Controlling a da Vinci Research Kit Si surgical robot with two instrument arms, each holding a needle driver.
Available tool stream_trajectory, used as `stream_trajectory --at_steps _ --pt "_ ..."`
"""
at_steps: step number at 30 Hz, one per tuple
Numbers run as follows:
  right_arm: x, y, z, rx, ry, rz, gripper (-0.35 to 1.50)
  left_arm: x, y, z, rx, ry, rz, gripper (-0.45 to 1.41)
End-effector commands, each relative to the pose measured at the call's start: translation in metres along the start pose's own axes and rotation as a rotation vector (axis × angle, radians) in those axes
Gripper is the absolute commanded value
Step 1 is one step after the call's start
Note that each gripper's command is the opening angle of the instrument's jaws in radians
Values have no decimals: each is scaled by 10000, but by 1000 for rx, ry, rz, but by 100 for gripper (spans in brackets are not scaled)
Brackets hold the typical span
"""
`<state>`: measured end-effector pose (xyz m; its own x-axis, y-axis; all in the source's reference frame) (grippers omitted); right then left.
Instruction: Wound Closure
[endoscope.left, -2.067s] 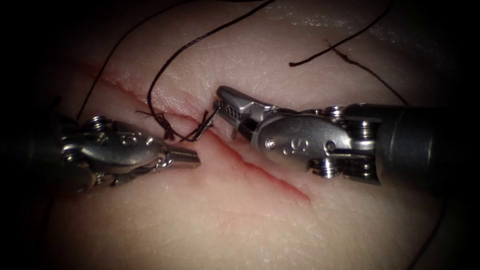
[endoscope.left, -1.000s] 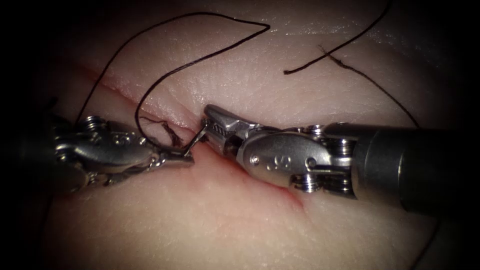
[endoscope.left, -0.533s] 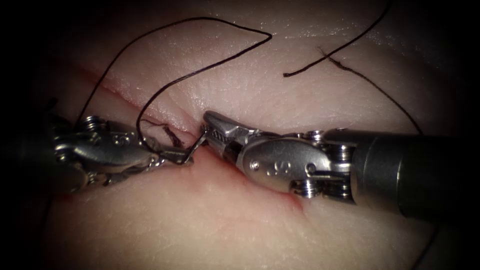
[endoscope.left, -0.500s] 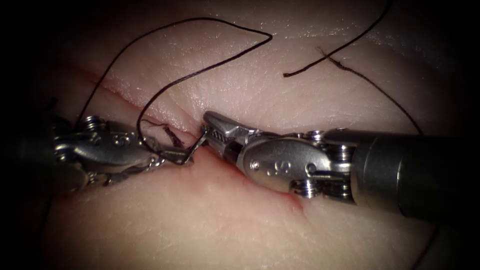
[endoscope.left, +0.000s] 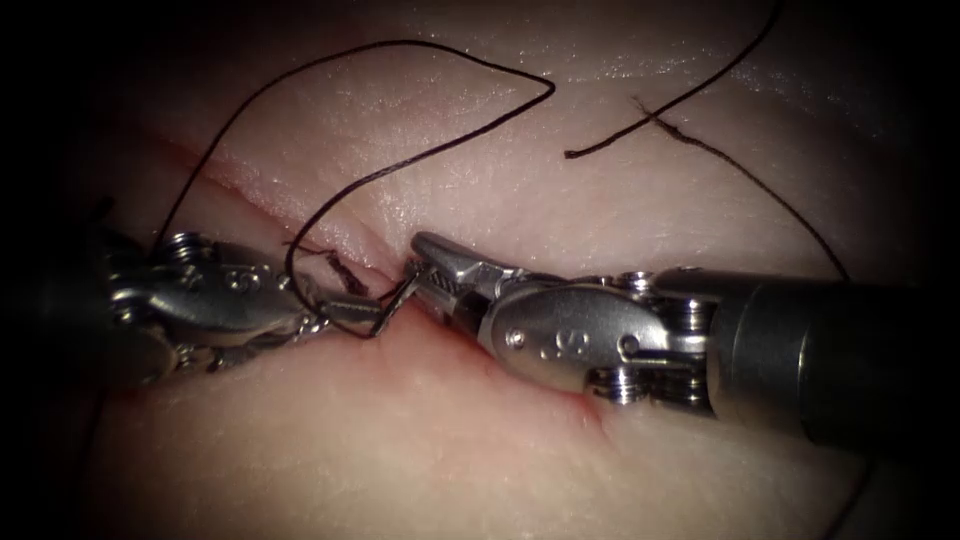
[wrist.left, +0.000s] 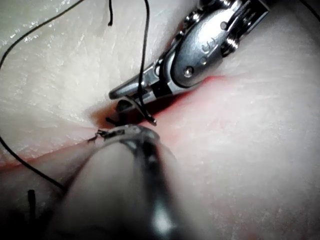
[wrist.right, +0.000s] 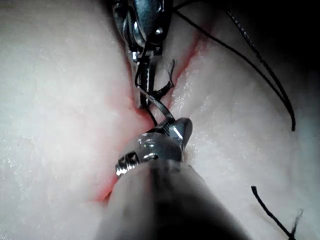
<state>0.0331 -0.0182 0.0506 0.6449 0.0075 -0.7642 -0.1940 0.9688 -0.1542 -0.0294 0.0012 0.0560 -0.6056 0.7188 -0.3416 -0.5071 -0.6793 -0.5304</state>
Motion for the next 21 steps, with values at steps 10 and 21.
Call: stream_trajectory --at_steps 10,21 --pt "-9 -27 20 47 -14 3 -35 -2 1 7 -2 0 1 -20" --pt "-5 -20 13 31 -4 12 -35 -2 1 7 -2 0 1 -20"
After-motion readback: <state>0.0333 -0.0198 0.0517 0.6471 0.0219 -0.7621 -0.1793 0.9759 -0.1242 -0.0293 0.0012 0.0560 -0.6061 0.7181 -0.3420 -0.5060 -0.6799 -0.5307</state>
